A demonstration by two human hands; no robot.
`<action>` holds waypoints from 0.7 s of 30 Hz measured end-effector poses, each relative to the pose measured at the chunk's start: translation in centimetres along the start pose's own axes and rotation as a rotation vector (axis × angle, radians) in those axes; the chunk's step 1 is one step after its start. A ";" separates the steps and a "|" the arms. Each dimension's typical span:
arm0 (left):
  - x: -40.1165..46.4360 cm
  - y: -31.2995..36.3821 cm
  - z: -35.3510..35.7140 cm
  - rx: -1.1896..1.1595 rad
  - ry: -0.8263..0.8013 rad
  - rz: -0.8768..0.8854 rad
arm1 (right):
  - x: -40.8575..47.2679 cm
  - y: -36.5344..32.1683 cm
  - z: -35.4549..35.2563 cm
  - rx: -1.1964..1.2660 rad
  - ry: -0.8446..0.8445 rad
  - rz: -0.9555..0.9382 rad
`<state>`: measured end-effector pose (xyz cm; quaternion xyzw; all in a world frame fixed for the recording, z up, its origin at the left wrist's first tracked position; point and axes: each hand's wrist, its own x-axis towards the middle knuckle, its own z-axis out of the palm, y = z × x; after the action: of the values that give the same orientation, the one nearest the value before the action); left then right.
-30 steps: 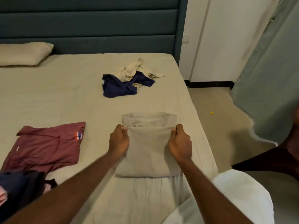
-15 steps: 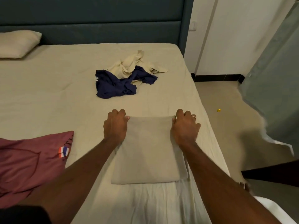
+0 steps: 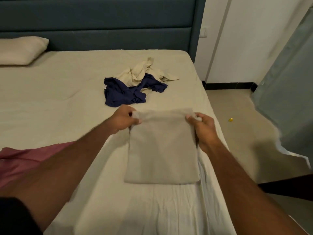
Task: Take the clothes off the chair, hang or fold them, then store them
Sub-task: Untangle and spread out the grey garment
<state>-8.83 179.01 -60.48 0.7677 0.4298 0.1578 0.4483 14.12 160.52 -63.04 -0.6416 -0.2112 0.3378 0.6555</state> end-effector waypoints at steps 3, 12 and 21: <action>-0.6 4.0 -2.3 -0.139 0.087 0.184 | -1.9 -5.6 -0.5 0.145 -0.049 -0.206; -8.8 -2.2 -3.1 -0.030 0.212 0.083 | -13.7 -0.5 1.6 -0.469 -0.453 -0.721; -16.5 -12.5 0.4 0.117 0.395 -0.162 | -20.8 8.4 3.8 -0.962 -0.851 -0.492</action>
<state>-24.66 168.44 -68.63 0.7095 0.5779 0.2435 0.3213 -4.24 147.88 -67.72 -0.6062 -0.7163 0.2704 0.2153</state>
